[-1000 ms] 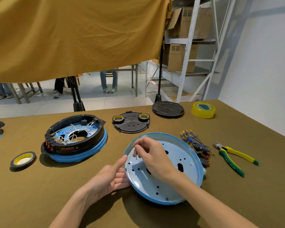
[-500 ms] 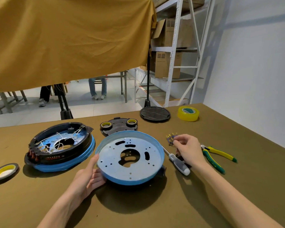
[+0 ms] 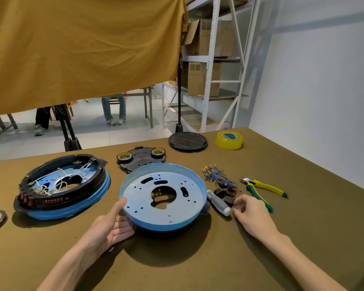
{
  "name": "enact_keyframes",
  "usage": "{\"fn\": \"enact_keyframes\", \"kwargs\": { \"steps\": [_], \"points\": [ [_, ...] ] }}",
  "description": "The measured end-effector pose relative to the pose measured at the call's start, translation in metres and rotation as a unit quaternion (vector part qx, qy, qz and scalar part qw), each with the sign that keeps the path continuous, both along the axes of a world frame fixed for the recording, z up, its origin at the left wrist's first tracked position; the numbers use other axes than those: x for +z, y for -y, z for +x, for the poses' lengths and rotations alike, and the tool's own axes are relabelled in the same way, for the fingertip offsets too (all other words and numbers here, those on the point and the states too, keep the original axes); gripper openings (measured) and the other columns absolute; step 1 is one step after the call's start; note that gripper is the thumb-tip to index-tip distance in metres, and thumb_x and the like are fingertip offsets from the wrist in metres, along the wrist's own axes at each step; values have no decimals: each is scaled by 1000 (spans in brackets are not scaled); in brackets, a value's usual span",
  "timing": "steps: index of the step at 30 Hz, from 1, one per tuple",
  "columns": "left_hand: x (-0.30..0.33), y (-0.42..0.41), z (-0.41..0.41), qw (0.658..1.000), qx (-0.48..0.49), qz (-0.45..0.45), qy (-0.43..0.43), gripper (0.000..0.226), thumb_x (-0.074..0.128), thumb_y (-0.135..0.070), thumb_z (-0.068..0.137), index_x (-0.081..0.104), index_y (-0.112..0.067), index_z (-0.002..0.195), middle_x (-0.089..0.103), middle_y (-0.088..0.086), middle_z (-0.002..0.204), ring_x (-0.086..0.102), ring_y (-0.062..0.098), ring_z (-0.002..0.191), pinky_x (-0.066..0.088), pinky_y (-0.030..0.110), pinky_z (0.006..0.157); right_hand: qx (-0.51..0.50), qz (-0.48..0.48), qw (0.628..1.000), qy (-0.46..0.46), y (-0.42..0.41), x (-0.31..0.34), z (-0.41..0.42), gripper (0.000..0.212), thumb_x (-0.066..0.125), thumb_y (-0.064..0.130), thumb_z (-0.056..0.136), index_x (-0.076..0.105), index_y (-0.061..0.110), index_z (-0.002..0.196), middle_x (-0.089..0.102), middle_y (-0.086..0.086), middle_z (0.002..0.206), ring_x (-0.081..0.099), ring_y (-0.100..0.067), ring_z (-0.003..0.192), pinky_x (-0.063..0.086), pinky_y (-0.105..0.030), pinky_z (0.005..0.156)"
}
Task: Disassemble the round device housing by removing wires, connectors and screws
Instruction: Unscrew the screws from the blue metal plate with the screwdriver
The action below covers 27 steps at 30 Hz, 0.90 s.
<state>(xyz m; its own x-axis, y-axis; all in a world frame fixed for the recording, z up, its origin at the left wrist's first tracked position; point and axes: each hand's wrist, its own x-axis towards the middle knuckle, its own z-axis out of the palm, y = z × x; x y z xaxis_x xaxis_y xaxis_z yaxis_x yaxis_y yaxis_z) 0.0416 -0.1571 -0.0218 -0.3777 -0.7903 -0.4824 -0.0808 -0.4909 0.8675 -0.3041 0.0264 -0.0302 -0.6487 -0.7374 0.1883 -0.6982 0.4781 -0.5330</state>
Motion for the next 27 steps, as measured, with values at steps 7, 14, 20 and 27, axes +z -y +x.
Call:
{"fn": "enact_keyframes", "kwargs": {
  "steps": [7, 14, 20, 27],
  "points": [
    [-1, -5, -6, 1000, -2, -2, -10, 83, 76, -59, 64, 59, 6, 114, 77, 25, 92, 78, 33, 84, 65, 35, 60, -20, -101, 995, 17, 2, 0, 0, 11, 69, 18, 94, 66, 28, 91, 65, 15, 78, 59, -1, 73, 42, -21, 61],
    [6, -10, -11, 999, -13, 28, -35, 85, 78, -58, 63, 59, 5, 116, 77, 25, 96, 78, 33, 87, 65, 36, 60, 89, -233, 968, 11, 19, 43, 46, 12, 66, 14, 94, 70, 24, 89, 67, 15, 80, 61, -4, 75, 49, -27, 68],
    [12, -21, -13, 990, -54, 85, -97, 82, 80, -52, 68, 58, 6, 121, 75, 28, 108, 76, 35, 98, 64, 36, 65, 315, -65, 947, -21, 45, 73, 113, 53, 49, 68, 92, 67, 27, 120, 58, 12, 116, 49, -6, 112, 38, -27, 98],
    [23, -32, -13, 964, -10, 157, -213, 46, 67, -11, 85, 59, 6, 127, 71, 31, 116, 77, 37, 95, 64, 37, 57, 374, 62, 913, -151, 55, 84, 131, 64, 62, 66, 89, 52, 29, 141, 55, 5, 136, 51, -15, 120, 43, -33, 97]
  ]
}}
